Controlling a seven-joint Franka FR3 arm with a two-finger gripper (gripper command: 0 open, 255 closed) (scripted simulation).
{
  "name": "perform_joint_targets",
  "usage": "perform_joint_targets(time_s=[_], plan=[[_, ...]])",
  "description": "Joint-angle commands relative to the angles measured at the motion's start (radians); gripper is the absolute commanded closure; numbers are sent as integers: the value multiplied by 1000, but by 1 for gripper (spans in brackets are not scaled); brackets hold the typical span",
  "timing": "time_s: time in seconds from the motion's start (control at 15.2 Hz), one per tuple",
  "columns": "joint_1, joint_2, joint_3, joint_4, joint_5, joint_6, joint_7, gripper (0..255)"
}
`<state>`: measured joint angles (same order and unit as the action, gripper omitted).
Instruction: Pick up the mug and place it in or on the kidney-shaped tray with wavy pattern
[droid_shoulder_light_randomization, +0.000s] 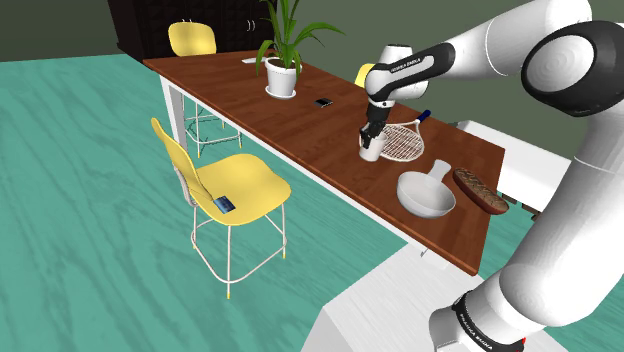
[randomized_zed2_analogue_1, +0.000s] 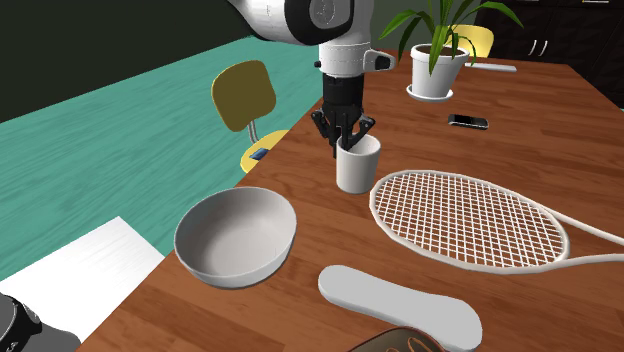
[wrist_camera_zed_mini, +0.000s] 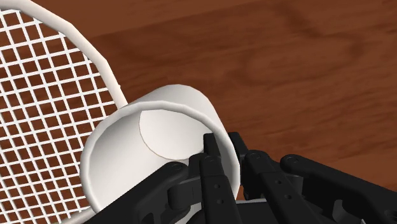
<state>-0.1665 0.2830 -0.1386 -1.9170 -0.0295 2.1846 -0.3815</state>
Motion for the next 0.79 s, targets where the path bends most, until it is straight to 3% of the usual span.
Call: perform_joint_targets(time_s=[0.0,0.73], plan=[[0,0,0,0,0,0,0,255],[3,-57,-2,62,-6,-119,-1,255]])
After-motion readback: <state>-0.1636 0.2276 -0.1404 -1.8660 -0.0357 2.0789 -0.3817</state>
